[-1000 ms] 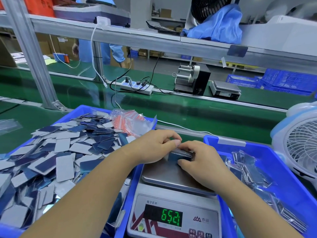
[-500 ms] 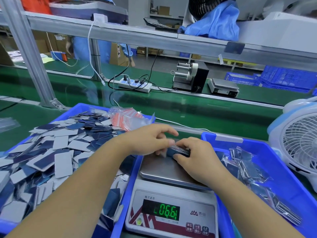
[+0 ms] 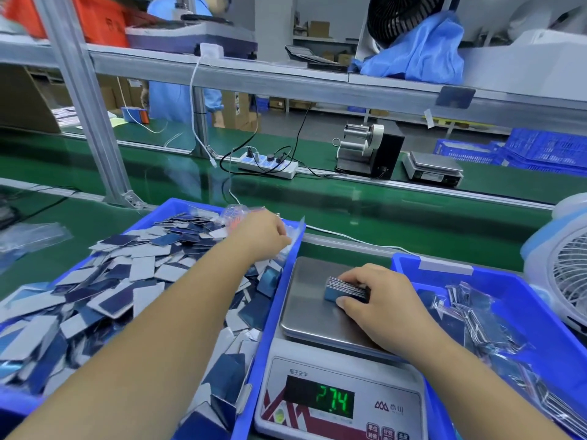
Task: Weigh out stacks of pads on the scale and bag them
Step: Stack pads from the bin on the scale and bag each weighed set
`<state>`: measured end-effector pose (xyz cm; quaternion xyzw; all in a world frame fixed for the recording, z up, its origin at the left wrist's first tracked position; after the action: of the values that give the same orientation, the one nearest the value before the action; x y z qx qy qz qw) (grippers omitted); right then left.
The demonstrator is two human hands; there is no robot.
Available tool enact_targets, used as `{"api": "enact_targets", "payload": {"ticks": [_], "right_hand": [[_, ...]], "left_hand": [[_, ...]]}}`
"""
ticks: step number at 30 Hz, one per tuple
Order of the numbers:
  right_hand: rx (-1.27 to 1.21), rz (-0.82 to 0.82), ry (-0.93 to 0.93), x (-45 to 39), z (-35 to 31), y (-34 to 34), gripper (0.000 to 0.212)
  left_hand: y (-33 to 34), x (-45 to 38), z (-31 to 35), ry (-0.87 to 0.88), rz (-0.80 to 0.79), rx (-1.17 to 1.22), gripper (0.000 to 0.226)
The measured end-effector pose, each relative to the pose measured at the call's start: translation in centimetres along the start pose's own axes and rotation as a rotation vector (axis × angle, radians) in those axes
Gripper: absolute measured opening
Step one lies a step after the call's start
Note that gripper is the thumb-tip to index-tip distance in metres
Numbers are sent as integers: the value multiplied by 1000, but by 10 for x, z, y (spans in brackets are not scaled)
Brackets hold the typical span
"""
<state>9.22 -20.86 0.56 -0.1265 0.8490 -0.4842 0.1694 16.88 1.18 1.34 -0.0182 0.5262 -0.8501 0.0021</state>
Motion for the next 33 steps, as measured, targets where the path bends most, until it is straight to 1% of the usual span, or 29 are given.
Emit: {"api": "enact_targets", "payload": {"ticks": [1,2,3,4,5,6,8,10,12,13,14,16,19,21,22,23,24,26,28,29,30,31,33], "right_hand": [[2,-1,1,0,0,0,21],[6,-2,3,0,0,0,21],[9,-1,4,0,0,0,21],[10,0,3,0,1,0,21],[8,1,0,0,1,1,21],[4,1,-3,-1,1,1,21],[-1,-4,-4,0,1,1,21],[2,-4,-10,-1,1,1,21],[-2,0,-12,0,1,0,21],[-4,0,-13,0,0,0,22],[-4,-2,-14,0,0,0,21],[-2,-7,-15,0,-1,0,21],[1,-16,-10,1,-1,-1,18],[-67,-3,11,2,0,-4,14],[-152,10,36,2,2,-6,13],[-289,21,66,2,3,-8,13],[-477,23,99,2,4,-10,15],[-884,5,142,3,2,-11,21],[-1184,-32,134,4,-1,-12,20],[-1270,-64,120,5,-4,-12,23],[-1316,-99,105,6,-6,-12,29],[-1333,-128,91,7,-7,-11,33],[-1339,-162,74,9,-9,-9,31]], "left_hand": [[6,-5,0,6,-6,-6,22],[11,-9,1,18,-17,-8,15],[14,-13,2,25,-19,-19,18],[16,-16,2,23,-40,-56,29],[19,-18,2,21,-67,-98,33],[22,-21,2,21,-89,-146,27],[25,-25,5,24,-93,-225,9],[26,-26,8,2,-82,-296,9],[26,-26,9,-19,-59,-327,29],[26,-26,9,-30,-47,-326,35],[25,-25,9,-34,-25,-313,36],[20,-25,8,-33,30,-257,30],[0,-22,4,-47,116,-44,34],[-17,-12,3,-44,171,202,26],[-24,-4,5,-33,181,350,25],[-31,5,7,-18,183,518,24],[-35,16,10,-8,167,692,23],[-35,38,20,5,45,1037,23],[-24,58,32,31,-136,1380,24],[-17,67,39,33,-206,1506,24],[-11,75,45,28,-257,1584,24],[-5,81,50,24,-287,1617,24],[5,87,57,21,-299,1613,20]]}}
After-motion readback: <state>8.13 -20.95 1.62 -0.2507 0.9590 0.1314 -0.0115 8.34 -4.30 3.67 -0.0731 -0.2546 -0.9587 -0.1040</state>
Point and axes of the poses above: each hand's wrist, its own x-axis away from the middle knuckle, its own y-axis out of the palm, z = x × y, the point moved 5 cm from there along -x, towards the middle knuckle, and after that the axes turned 4 degrees about -z, right-handed, at the moved point
